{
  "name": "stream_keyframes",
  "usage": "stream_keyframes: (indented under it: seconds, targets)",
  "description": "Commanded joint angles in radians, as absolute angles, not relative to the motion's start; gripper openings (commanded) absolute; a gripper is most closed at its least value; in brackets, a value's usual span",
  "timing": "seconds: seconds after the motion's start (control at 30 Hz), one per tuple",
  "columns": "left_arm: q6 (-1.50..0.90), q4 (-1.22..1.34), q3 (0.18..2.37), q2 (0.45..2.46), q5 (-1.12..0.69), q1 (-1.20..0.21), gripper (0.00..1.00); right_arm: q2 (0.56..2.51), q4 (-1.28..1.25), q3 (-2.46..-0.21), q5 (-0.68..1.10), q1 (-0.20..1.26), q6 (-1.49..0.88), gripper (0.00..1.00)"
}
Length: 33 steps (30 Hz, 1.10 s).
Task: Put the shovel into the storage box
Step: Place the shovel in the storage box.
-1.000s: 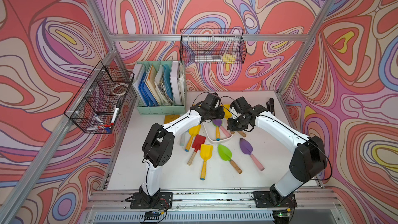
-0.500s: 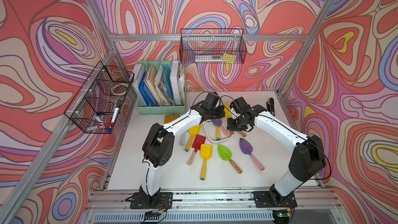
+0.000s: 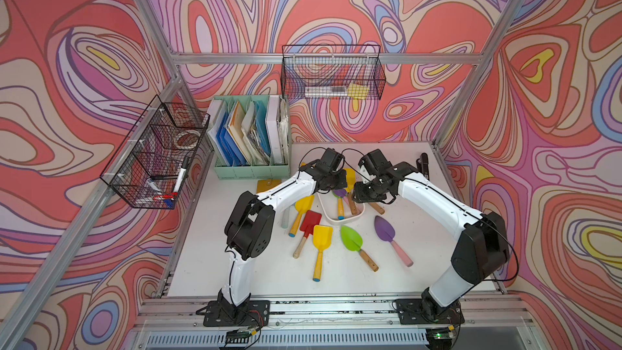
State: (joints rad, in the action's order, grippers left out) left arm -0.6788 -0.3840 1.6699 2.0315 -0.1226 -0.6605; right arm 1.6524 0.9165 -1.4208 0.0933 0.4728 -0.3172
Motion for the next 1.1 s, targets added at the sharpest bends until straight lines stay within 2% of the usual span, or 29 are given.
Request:
stream_keyframes:
  seconds: [0.0,0.37,1.07]
  targets:
    - [-0.659,-0.430,1.703,2.044,-0.076,-0.652,0.00,1.609,0.936,-1.433,0.074,0.479,-0.305,0.46]
    - [-0.659,-0.451,1.696,2.051,-0.006,-0.627,0.00,1.602,0.922,-1.402,0.076,0.480,-0.305,0.45]
    - [-0.719,-0.348,1.707,2.155,-0.020,-0.622,0.00,1.602,0.926,-1.380,0.074,0.479,-0.304,0.44]
